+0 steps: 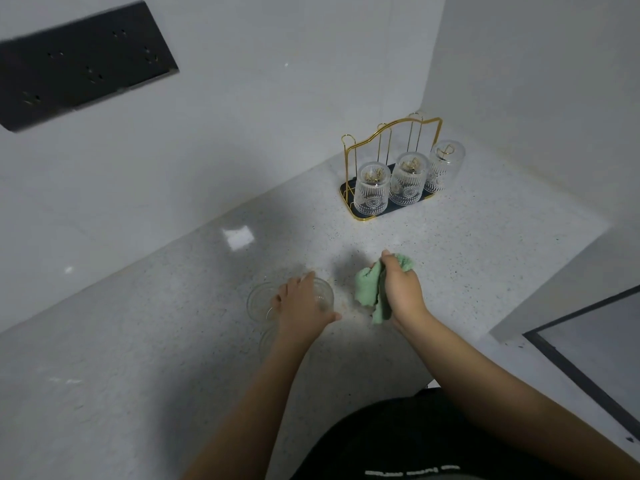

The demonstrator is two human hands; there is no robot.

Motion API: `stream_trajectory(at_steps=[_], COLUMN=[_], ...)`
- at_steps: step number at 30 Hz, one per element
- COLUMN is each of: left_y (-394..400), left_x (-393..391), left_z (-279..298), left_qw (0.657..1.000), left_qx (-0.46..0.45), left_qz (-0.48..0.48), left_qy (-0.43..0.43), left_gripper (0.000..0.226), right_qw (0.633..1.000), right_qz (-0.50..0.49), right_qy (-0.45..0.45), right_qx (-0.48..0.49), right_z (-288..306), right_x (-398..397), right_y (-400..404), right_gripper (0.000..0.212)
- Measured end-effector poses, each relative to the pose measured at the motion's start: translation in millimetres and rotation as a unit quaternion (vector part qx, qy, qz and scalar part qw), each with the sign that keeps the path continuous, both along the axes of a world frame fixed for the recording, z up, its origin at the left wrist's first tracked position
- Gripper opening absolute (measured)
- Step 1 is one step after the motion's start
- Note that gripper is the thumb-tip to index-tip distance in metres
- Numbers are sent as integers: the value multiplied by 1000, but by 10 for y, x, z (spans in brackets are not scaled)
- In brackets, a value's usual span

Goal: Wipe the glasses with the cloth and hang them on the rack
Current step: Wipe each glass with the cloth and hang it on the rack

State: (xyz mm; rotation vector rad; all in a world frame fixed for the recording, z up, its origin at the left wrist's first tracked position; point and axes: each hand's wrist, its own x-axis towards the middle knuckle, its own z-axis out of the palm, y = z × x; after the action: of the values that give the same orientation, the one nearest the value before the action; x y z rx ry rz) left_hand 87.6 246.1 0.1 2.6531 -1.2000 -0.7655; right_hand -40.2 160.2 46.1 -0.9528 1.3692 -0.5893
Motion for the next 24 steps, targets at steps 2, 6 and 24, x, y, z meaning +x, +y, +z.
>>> stream_trajectory(at_steps=[2,6,24], left_y=[-1,-9,-143], left_x=[10,27,-160], left_z=[-12,-10,654], left_qw=[1000,1000,765], left_qx=[0,-21,-375], left_qz=[-7,-5,175], left_qy=[-3,4,494], left_gripper=[97,90,96], right_qw=[1000,1000,950], right_qz=[-4,-3,195], right_qy=[-2,7,-96], right_qx=[1,-10,-225], right_z=[-16,-22,294], right_x=[-5,-31,-224], right_y=[-3,-2,98], right_gripper=[35,36,46])
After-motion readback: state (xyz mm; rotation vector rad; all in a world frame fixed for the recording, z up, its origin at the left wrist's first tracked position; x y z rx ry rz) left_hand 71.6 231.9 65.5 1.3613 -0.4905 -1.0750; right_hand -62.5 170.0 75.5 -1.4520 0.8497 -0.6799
